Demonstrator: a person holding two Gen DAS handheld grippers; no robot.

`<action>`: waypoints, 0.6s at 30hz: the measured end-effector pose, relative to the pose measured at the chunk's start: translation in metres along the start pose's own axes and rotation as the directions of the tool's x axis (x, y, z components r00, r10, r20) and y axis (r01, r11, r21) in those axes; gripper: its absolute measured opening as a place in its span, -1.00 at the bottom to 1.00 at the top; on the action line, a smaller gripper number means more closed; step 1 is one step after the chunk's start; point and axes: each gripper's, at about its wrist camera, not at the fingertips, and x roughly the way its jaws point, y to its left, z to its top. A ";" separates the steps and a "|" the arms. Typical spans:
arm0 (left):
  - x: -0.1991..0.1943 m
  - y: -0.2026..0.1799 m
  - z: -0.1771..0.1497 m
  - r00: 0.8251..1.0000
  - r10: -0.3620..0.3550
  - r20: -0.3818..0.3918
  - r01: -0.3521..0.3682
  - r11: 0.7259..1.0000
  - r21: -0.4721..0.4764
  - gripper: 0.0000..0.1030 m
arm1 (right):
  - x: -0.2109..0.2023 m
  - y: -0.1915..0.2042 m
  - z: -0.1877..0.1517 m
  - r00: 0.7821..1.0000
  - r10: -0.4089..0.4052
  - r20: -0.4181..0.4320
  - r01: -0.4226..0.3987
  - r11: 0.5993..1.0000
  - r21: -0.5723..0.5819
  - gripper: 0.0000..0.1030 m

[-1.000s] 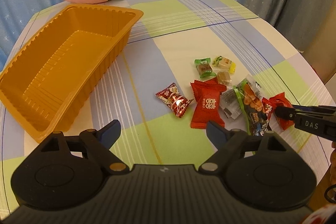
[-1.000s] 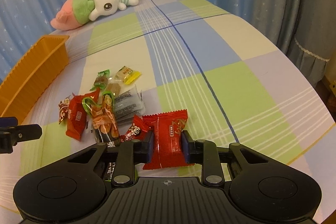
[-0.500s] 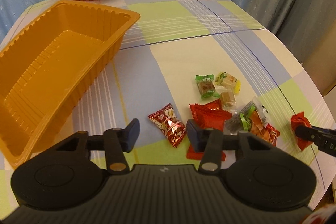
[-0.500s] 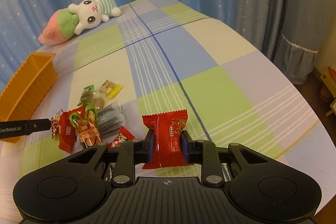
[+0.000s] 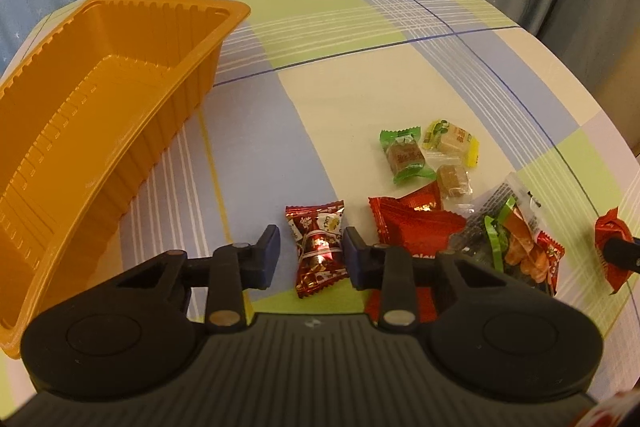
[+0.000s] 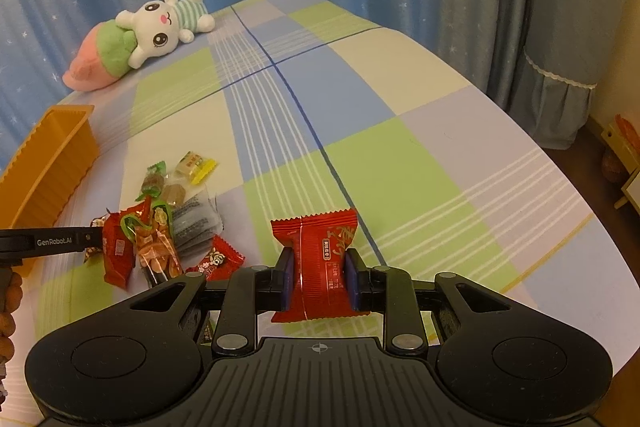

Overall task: Organize snacks
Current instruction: 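Grasp the small red-brown wrapped candy with the left gripper while the right holds the red pack, then carry both candies over the orange tray and open both grippers to drop them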

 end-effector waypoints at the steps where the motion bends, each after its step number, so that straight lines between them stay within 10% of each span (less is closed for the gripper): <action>1: 0.000 0.000 0.000 1.000 0.000 0.001 0.000 1.000 0.001 -0.53 | 0.000 0.001 0.000 1.000 0.002 0.000 -0.002 1.000 -0.001 -0.48; 18: -0.029 0.013 -0.006 0.999 -0.030 0.042 0.030 0.999 -0.014 -0.64 | -0.006 0.029 0.010 0.997 0.075 0.017 -0.073 0.995 -0.061 -0.48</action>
